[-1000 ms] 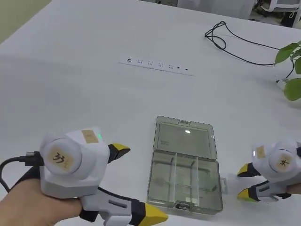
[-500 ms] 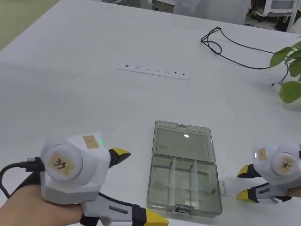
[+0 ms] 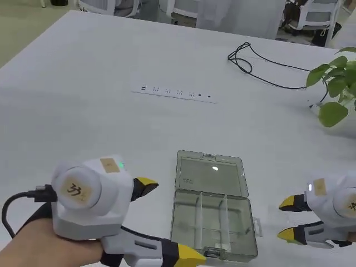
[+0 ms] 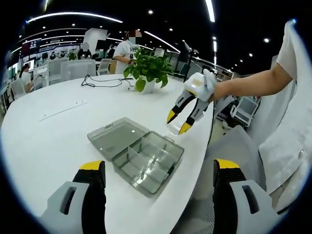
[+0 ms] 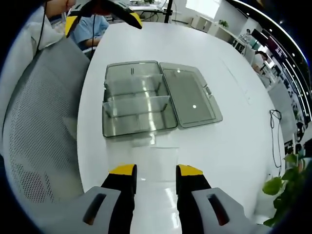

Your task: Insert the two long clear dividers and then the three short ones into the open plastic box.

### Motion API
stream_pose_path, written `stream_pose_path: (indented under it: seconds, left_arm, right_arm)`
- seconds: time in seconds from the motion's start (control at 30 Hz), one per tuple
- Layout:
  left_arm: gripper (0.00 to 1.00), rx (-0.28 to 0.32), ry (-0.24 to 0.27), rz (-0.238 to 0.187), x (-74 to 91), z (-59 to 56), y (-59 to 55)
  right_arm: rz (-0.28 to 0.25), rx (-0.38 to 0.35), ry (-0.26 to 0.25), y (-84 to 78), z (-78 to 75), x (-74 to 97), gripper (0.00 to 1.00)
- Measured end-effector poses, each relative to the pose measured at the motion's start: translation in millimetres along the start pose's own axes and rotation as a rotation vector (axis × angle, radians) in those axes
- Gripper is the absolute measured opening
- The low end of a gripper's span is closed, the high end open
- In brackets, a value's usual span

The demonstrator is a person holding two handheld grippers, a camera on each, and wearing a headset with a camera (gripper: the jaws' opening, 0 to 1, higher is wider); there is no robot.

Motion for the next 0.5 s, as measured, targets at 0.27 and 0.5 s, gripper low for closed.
stream_pose_path:
  seconds: [0.27, 0.5]
  left_arm:
    - [0.84, 0.065, -0.033, -0.043, -7.5, -7.7, 14.5]
    - [0.73, 0.218, -0.097, -0.070, -17.6, -20.7, 24.1]
  right_arm:
    - [-0.051, 0.019, -0.042, 24.1, 14.1, 19.9, 0.33]
    - [-0.094, 0.050, -0.073, 50.2, 27.6, 37.2, 0.33]
Point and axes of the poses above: the centre of the closed fingertips' face, and the gripper's own axes: x roughly backward along the fingers, z roughly to its left, y roughly out of its top, the point moved 6 cm from there along x, roughly backward along the fingers, and after that the axes turned 1 degree about -y, right-handed, at the moved point
